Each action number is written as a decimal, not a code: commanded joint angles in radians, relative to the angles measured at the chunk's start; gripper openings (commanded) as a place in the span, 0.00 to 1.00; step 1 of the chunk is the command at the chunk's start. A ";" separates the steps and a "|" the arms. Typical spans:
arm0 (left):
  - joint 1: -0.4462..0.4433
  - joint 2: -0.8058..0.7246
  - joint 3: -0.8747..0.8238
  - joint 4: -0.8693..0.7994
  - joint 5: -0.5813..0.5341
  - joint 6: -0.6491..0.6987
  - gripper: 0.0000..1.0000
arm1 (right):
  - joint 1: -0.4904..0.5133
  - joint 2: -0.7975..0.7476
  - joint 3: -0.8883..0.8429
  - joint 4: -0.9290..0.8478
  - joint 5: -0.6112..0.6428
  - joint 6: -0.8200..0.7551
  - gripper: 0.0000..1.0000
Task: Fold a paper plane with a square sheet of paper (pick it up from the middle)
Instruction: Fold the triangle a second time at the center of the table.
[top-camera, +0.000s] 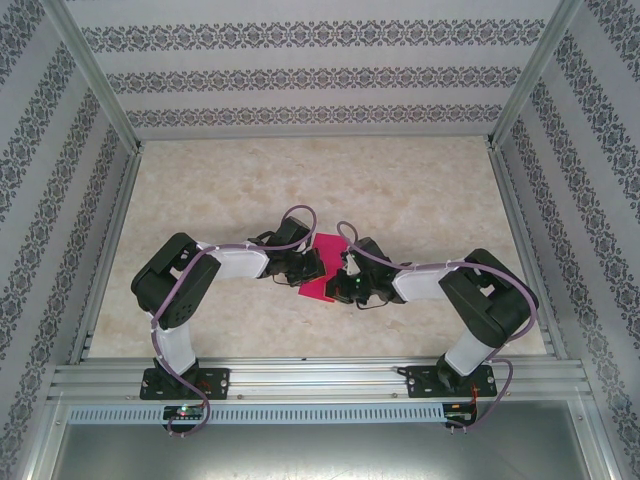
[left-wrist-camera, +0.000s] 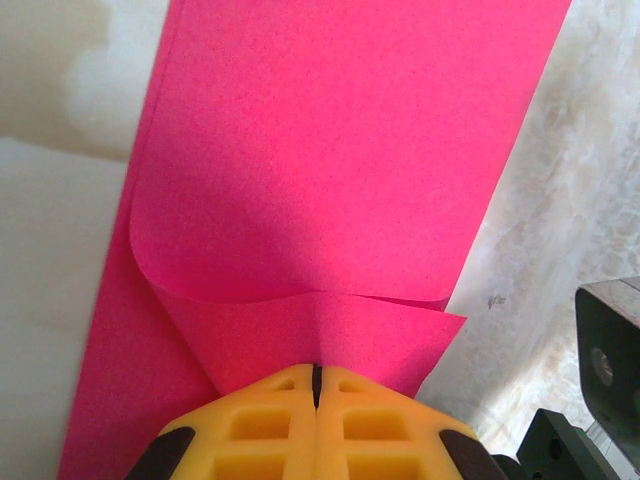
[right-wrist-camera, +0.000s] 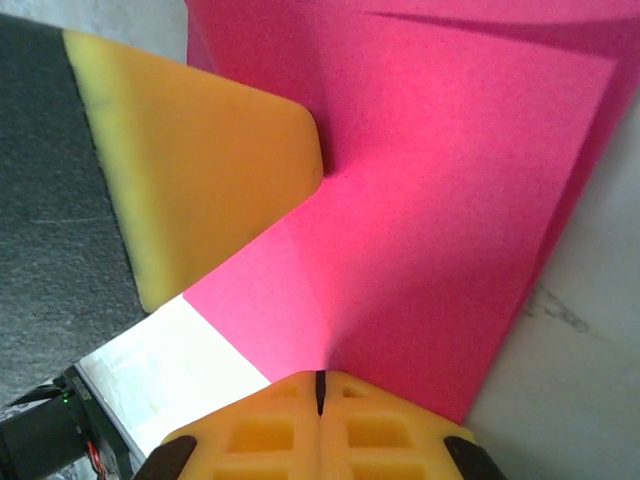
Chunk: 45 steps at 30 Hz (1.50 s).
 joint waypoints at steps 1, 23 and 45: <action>0.007 0.030 -0.015 -0.128 -0.053 0.025 0.02 | -0.003 -0.015 -0.034 -0.072 -0.030 0.020 0.04; 0.007 0.023 -0.016 -0.127 -0.046 0.026 0.02 | -0.007 -0.217 -0.041 -0.125 0.028 0.058 0.03; 0.007 0.022 -0.019 -0.124 -0.047 0.023 0.02 | -0.007 -0.031 -0.006 -0.030 -0.011 0.132 0.04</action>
